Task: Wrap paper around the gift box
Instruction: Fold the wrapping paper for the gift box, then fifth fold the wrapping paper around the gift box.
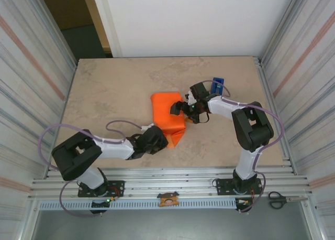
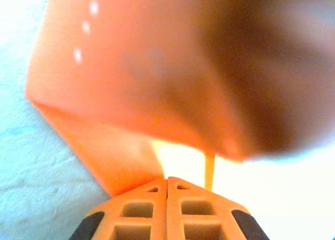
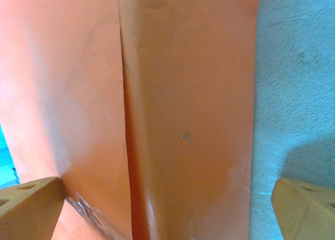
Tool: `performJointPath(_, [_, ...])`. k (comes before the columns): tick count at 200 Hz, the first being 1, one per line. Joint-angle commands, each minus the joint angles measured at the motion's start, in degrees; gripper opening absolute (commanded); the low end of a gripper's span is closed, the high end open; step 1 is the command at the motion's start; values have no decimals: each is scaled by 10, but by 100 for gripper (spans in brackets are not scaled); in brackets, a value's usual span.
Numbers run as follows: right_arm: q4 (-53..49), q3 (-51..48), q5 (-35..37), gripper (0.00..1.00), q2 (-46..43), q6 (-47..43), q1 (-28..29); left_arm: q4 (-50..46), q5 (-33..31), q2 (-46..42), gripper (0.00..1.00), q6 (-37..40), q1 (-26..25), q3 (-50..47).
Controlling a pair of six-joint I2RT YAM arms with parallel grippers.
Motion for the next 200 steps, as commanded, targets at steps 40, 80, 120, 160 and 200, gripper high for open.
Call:
performJointPath(40, [-60, 26, 12, 100, 1, -7, 8, -83, -10, -146, 8, 117, 2, 15])
performJointPath(80, [-69, 69, 2, 99, 6, -24, 4, -198, 69, -229, 28, 215, 109, 55])
performJointPath(120, [-80, 109, -8, 98, 13, -33, 2, -175, 230, -211, 59, 263, 266, 63])
performJointPath(160, [-84, 102, 11, 98, -15, -35, -10, -175, 334, -103, 77, 312, 331, 137])
performJointPath(200, [-78, 90, -2, 98, -17, -29, -29, -149, 388, 8, 84, 316, 353, 196])
